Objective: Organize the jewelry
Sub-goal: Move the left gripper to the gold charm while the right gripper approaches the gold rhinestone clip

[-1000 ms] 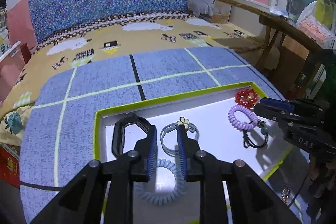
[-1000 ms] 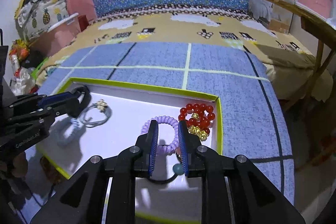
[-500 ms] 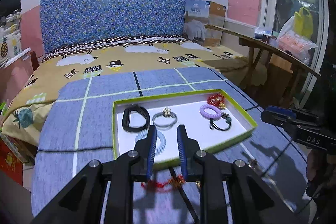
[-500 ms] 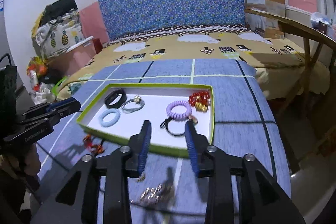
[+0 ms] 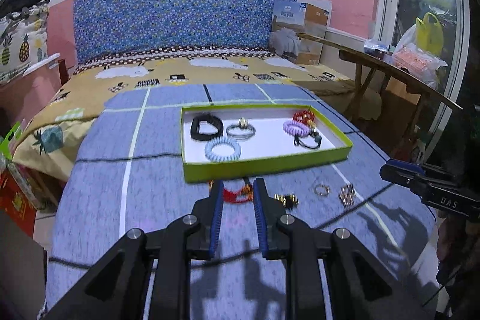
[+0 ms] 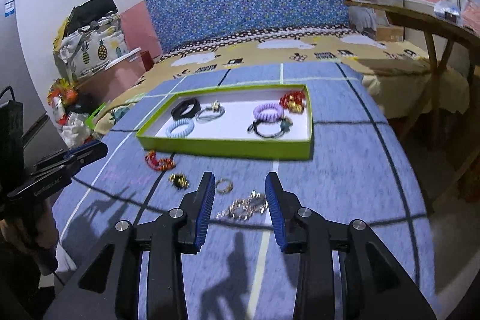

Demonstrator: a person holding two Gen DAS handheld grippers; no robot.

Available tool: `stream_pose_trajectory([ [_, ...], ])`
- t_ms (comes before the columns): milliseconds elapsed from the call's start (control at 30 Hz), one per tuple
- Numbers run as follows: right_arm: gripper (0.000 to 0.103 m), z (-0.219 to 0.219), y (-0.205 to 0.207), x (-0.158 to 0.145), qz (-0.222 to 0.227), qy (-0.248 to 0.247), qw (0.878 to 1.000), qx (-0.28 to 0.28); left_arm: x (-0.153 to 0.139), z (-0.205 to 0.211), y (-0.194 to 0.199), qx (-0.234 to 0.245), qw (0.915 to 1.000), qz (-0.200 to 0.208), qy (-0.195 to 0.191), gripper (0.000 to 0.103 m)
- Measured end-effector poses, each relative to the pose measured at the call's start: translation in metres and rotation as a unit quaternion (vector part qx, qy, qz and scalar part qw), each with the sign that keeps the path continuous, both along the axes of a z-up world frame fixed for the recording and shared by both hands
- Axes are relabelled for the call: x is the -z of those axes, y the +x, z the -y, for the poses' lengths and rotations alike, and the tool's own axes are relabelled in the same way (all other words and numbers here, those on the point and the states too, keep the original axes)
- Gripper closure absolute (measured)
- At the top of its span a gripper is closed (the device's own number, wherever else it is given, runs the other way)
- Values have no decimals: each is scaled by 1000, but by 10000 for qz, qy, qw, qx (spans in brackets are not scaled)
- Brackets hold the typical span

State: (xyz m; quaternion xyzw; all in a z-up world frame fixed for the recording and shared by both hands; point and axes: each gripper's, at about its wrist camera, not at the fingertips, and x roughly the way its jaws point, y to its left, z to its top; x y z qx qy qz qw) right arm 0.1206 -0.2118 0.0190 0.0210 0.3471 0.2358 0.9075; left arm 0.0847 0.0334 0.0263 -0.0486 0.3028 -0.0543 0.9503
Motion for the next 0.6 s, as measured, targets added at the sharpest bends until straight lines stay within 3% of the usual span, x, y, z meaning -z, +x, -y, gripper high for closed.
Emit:
stream_pose_trajectory([
  [600,63,-3,-5,20,-360,25,9993,118,16,11,-9,246,9995,-188,-68,81],
])
